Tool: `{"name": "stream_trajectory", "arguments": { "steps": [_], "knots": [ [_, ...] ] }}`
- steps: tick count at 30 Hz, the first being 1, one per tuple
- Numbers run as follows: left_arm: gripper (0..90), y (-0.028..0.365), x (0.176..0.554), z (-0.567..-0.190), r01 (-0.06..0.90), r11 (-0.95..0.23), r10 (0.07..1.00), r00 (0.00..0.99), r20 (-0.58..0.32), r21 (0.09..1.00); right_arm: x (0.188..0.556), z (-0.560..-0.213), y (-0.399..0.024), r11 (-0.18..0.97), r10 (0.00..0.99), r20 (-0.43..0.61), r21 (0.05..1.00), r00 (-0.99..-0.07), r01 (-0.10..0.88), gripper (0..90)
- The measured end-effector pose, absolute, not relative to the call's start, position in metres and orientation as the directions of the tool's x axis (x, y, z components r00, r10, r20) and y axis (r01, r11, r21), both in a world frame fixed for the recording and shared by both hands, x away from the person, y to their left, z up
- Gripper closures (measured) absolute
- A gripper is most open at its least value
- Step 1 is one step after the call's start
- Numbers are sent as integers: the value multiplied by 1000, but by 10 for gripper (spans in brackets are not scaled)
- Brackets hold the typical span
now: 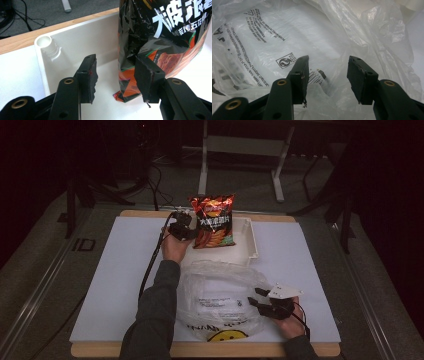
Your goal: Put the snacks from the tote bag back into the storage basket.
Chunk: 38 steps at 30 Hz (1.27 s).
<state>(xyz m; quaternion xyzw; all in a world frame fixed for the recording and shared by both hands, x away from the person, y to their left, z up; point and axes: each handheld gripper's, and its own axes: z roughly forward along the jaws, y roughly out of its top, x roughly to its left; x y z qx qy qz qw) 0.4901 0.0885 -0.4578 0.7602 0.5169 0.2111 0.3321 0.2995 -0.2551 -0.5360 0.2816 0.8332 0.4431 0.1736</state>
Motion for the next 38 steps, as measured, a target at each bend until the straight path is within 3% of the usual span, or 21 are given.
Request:
{"name": "stream_trajectory", "arguments": {
  "steps": [21,38],
  "knots": [
    [496,97,460,-432,544,-260,876,481,-42,798,300,-536,-255,450,622,-38,834,-782,318,518],
    [487,104,413,-401,452,-318,819,573,1,833,300,-536,-255,450,624,-36,834,-781,320,518]
  ]
}}
